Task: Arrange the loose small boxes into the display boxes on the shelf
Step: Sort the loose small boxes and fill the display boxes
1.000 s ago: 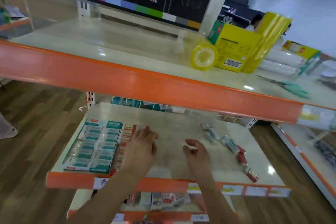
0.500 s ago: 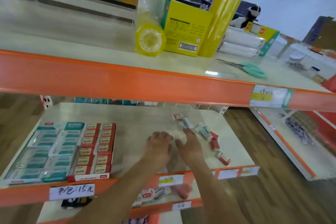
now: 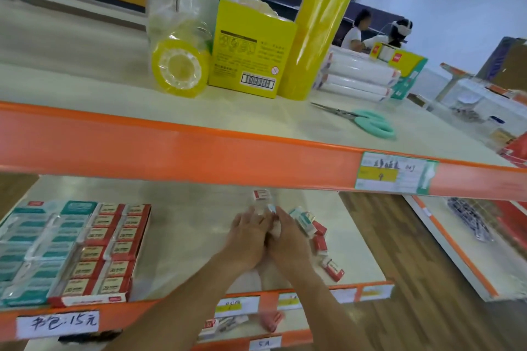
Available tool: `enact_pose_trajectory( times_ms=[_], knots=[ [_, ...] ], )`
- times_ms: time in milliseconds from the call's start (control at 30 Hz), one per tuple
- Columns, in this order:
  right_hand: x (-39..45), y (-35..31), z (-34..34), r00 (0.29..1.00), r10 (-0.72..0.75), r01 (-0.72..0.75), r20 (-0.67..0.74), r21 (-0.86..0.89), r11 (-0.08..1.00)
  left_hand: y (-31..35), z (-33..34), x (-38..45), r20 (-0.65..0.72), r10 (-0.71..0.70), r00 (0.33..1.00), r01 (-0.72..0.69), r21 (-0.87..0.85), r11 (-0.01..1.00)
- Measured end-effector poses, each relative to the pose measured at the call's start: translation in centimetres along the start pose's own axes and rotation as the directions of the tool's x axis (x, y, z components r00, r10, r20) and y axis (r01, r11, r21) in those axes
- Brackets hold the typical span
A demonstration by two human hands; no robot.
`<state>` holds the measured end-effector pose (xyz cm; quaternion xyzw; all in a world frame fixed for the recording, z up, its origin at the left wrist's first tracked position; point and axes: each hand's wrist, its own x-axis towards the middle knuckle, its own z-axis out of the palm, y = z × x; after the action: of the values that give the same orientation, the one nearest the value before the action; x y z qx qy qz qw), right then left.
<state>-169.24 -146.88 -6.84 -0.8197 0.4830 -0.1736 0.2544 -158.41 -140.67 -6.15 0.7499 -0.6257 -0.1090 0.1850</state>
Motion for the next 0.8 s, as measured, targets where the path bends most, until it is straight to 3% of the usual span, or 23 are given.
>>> enact_pose_trajectory(
  times_ms=[133,233,367,567,800],
  knots=[
    [-2.3,0.6,0.8,0.996,0.021,-0.015,-0.081,0.076,0.997,-1.9,-0.5,-2.3,-0.086,-0.013,0.996,0.012,-0.011,1.0],
    [-3.7,0.5,0.7,1.0,0.013,-0.007,-0.028,0.209,0.978,-3.7,-0.9,-4.7,-0.136,-0.043,0.99,0.037,-0.05,0.998],
    [-4.6,0.2,0.9,0.996,-0.084,0.08,0.026,0.116,0.99,-4.9,-1.3,-7.0,-0.178,-0.13,0.975,0.127,-0.029,0.992],
    [-5.4,0.1,1.4,0.982,-0.164,0.169,-0.096,0.047,0.984,-5.5,-1.0,-8.3,-0.335,-0.152,0.93,0.112,-0.136,0.984],
    [-5.3,-0.4,1.4,0.993,-0.083,0.091,-0.079,0.094,0.991,-5.6,-1.2,-8.4,-0.294,-0.137,0.946,0.08,-0.199,0.977]
  ],
)
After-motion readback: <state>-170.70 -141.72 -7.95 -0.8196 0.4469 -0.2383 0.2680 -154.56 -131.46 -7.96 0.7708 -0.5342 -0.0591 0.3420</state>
